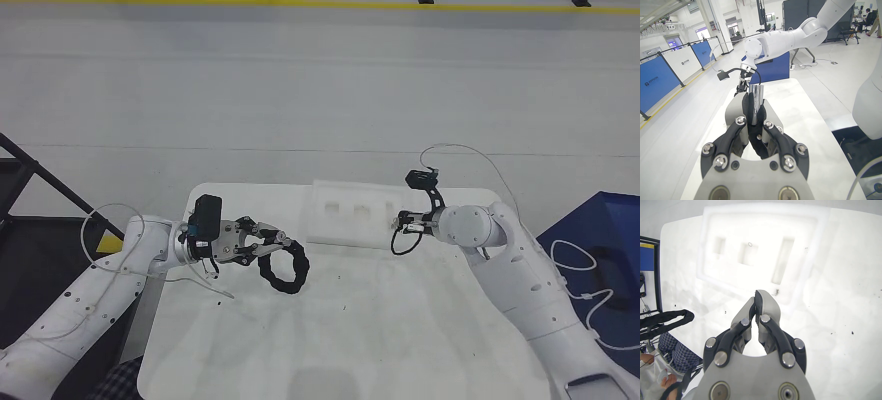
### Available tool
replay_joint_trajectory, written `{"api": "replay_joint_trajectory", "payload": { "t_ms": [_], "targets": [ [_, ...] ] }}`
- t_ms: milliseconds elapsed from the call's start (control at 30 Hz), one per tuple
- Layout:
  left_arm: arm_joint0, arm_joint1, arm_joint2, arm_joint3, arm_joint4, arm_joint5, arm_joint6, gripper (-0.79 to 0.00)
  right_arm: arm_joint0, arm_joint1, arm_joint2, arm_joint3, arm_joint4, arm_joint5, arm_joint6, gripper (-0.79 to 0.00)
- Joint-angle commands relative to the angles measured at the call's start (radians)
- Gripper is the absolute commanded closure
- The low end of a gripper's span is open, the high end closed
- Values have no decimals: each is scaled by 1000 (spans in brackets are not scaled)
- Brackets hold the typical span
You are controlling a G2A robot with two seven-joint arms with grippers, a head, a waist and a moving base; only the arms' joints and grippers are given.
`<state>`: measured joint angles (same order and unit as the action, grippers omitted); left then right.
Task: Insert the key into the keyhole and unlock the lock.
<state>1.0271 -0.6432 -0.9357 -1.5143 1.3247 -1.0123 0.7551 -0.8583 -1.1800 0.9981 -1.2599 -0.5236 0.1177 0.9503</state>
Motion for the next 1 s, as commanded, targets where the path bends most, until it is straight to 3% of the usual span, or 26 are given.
{"api": "replay_joint_trajectory", "payload": {
  "t_ms": [0, 967],
  "targets": [
    [0, 0, 0, 0, 0, 0, 0, 0, 2, -1, 2, 8, 5, 0, -4, 0],
    [0, 0, 0, 0, 0, 0, 0, 0, -19, -3, 19, 37, 12, 7, -11, 0]
  ]
}}
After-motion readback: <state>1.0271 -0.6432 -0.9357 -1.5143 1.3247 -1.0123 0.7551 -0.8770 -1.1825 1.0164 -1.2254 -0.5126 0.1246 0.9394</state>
